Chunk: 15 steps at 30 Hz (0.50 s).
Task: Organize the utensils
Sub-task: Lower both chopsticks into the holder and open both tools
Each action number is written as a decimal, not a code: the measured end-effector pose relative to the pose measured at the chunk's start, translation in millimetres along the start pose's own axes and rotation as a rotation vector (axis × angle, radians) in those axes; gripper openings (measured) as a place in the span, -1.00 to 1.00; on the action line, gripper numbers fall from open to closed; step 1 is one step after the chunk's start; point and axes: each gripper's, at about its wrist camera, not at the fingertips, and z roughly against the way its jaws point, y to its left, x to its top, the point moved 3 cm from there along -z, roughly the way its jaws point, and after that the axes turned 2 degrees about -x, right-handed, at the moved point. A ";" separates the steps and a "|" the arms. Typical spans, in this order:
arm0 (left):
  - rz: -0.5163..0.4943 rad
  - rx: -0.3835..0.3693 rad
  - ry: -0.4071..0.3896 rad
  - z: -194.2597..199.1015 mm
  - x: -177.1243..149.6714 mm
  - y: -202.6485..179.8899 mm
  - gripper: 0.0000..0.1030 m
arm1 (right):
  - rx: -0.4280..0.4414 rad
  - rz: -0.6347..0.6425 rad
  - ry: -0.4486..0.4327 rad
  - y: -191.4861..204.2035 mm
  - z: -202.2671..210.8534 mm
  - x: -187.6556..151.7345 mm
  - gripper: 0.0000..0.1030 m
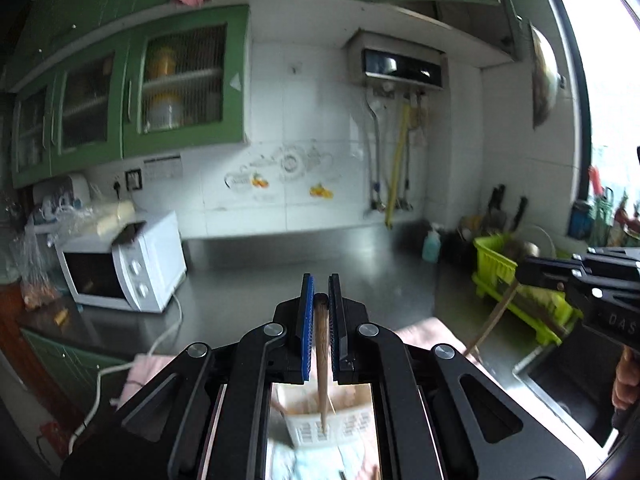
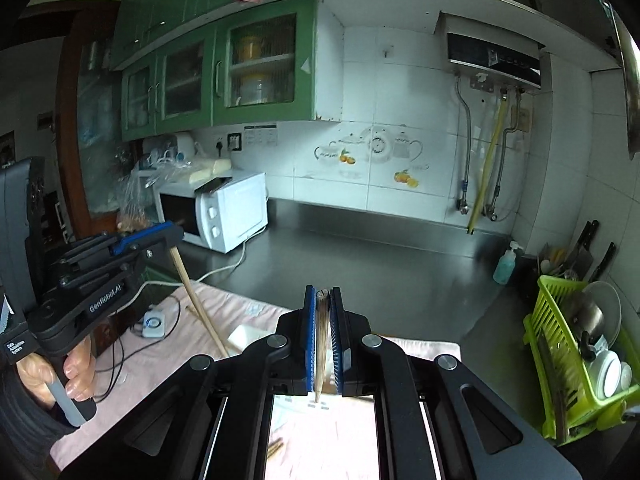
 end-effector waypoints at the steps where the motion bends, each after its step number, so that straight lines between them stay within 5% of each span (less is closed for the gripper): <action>1: 0.002 0.006 -0.006 -3.9 3.6 0.9 -0.89 | -0.001 -0.002 -0.001 -3.0 -3.6 3.6 -0.87; 15: 0.089 0.050 -0.079 -40.5 35.6 30.2 -0.89 | -0.002 -0.040 0.030 -18.9 -59.4 4.5 -0.87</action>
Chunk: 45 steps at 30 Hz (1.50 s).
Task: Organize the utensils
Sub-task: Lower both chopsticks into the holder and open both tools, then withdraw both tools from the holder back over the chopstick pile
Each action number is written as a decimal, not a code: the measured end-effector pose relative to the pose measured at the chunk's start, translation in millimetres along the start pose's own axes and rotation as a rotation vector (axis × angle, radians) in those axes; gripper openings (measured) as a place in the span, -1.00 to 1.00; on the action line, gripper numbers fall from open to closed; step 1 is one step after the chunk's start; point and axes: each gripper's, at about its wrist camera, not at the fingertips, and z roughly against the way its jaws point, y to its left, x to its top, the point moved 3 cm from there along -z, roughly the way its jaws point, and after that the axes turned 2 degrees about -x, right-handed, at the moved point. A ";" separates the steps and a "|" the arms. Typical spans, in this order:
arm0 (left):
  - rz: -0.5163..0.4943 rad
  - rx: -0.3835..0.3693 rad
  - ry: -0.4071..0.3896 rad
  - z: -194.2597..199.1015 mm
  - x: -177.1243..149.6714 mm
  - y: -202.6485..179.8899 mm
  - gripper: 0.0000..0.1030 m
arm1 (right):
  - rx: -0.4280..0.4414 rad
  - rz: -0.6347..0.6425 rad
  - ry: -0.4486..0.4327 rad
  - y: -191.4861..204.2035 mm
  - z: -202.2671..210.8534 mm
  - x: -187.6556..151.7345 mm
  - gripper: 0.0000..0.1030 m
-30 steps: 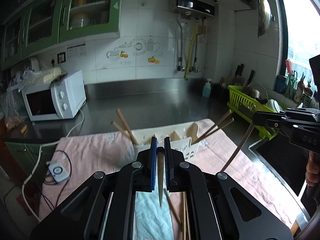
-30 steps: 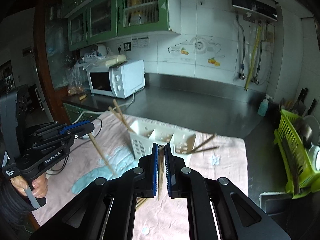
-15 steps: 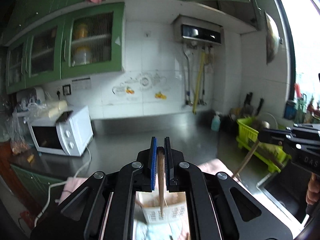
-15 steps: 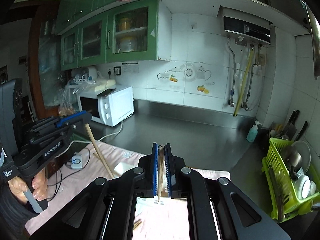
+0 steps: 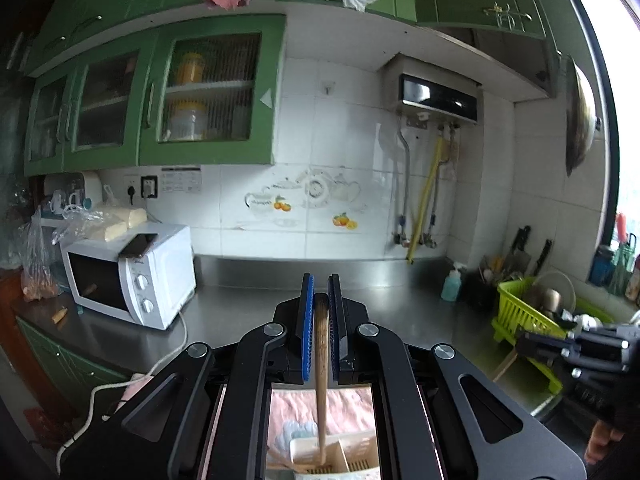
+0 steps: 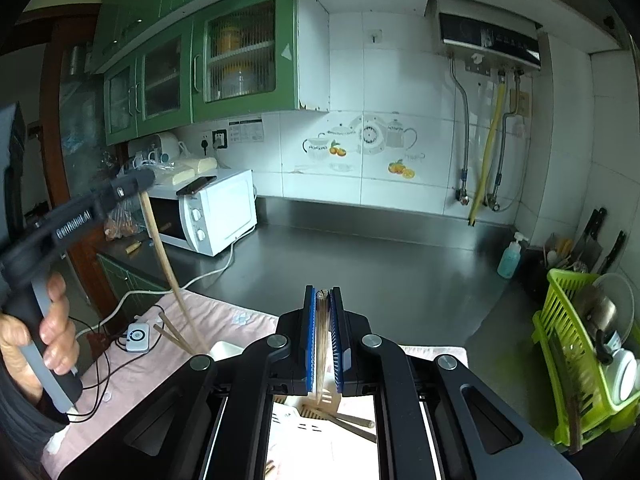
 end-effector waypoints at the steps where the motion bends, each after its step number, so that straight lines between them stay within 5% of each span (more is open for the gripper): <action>1: 0.004 -0.004 -0.008 -1.5 -1.1 -0.1 -0.89 | 0.003 -0.003 0.008 0.1 -3.7 -2.6 -0.87; 10: 0.035 -0.020 0.064 -21.2 -42.0 -0.7 -0.89 | 0.008 0.019 0.069 7.0 -23.5 -28.5 -0.85; 19: 0.033 -0.039 0.149 -2.1 -80.7 -1.5 -0.81 | -0.012 0.032 0.037 12.9 6.8 -45.0 -0.49; 23: 0.036 -0.038 0.162 21.3 -96.5 -1.3 -0.35 | -0.003 0.033 0.028 20.9 30.0 -62.7 -0.32; 38: 0.000 -0.006 0.202 115.0 -165.7 -3.0 0.23 | 0.014 -0.001 0.056 55.1 80.6 -164.6 0.09; 45: 0.025 0.026 0.234 148.1 -202.9 10.3 0.70 | 0.018 -0.023 0.102 71.6 86.7 -215.1 0.36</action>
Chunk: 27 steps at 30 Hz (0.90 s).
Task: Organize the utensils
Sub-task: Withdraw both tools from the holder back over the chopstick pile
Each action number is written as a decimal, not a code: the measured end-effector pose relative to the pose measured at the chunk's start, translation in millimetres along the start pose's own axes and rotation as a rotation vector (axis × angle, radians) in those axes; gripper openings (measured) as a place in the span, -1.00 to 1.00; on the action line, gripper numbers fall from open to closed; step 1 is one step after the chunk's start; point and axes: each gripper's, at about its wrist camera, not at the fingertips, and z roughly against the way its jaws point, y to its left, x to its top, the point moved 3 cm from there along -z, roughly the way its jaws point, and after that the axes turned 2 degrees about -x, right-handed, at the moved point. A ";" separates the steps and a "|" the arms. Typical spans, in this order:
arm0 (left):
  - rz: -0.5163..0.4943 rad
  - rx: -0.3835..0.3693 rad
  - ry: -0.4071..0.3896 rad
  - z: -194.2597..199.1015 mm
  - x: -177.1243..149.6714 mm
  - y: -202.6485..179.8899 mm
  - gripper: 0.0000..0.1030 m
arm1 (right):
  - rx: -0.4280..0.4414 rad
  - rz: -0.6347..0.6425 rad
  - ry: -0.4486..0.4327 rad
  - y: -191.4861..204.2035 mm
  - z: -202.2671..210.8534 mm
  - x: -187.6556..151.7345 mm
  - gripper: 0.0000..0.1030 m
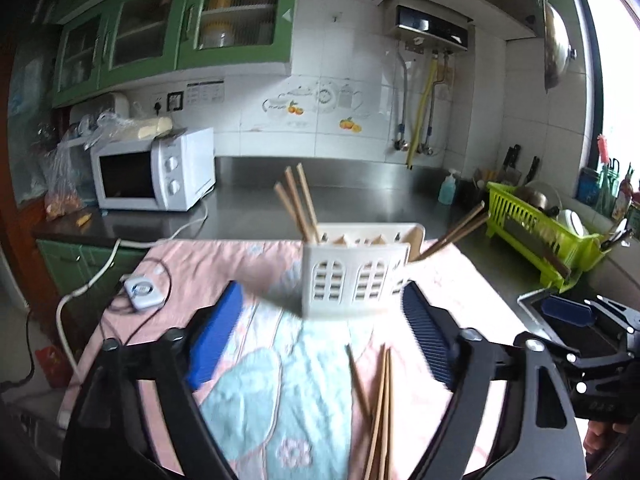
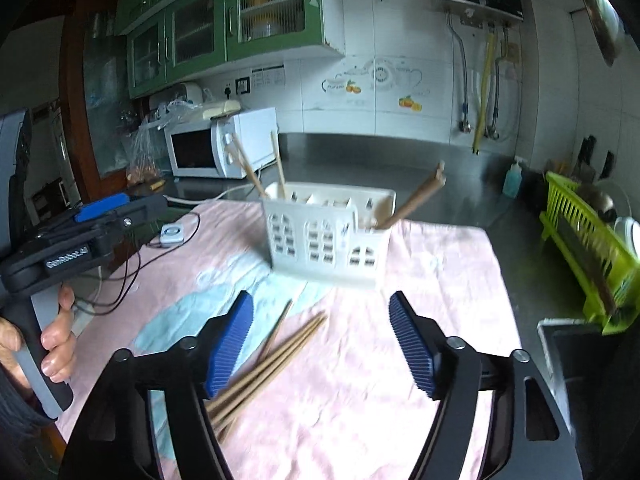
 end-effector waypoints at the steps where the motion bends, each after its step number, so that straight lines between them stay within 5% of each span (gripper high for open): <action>1: 0.010 0.007 0.005 3.8 -6.4 3.2 0.73 | 0.003 -0.007 0.005 2.3 1.0 -6.7 0.38; 17: -0.005 0.127 0.052 36.0 -67.5 31.4 0.90 | 0.049 -0.009 0.183 55.3 -16.7 -112.8 0.47; 27: 0.026 0.164 0.062 47.9 -84.1 51.2 0.90 | 0.051 0.028 0.283 92.1 -40.7 -152.0 0.24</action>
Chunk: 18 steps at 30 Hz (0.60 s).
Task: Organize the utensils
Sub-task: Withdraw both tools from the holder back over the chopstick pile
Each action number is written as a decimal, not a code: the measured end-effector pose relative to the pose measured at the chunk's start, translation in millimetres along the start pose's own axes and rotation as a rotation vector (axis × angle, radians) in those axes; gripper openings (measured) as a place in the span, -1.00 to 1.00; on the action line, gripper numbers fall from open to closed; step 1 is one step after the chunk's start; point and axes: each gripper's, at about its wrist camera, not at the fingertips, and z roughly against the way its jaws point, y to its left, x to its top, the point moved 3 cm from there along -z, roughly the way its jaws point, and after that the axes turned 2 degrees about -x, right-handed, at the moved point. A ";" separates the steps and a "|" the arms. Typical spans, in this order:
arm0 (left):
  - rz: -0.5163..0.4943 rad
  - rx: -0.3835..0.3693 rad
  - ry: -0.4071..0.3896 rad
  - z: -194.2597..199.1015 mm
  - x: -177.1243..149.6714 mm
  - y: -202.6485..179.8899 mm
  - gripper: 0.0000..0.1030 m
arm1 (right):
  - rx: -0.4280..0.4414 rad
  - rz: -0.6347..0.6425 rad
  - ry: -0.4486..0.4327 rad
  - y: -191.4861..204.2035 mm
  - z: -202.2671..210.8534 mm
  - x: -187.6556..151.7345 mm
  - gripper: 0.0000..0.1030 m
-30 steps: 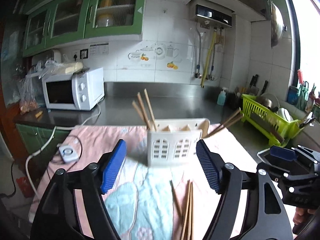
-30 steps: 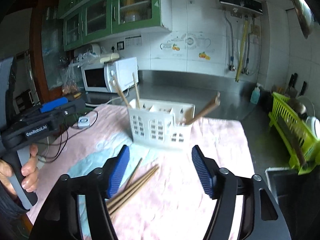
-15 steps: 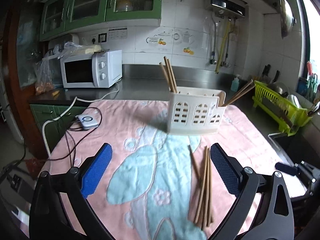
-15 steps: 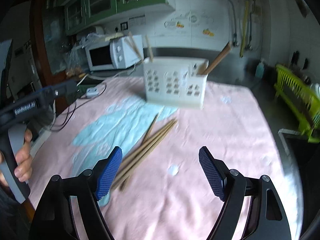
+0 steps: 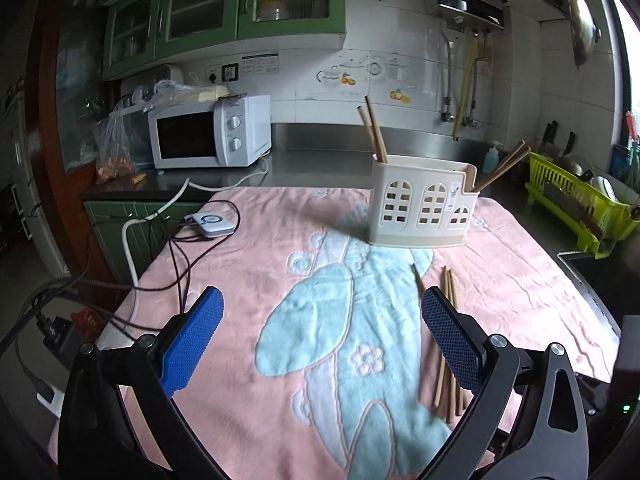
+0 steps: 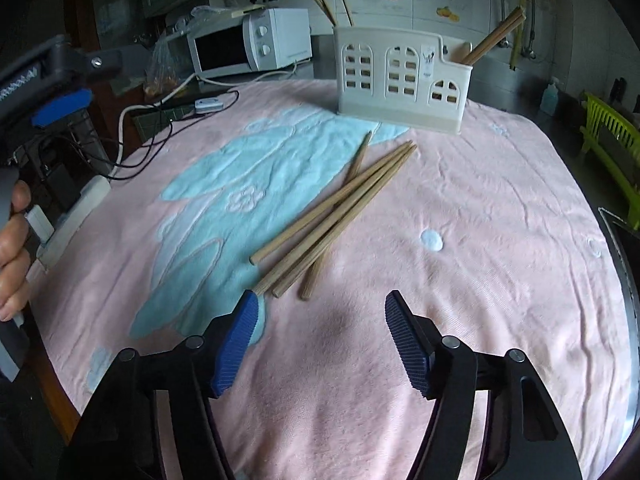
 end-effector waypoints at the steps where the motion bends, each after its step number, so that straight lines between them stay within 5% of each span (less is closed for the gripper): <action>1: 0.005 0.002 0.003 -0.2 -1.6 2.3 0.91 | -0.004 0.000 0.006 0.8 -2.0 -1.2 0.21; 18: 0.050 -0.010 0.060 -9.6 -24.8 16.7 0.91 | -0.081 -0.023 0.046 2.1 -21.6 -0.6 0.16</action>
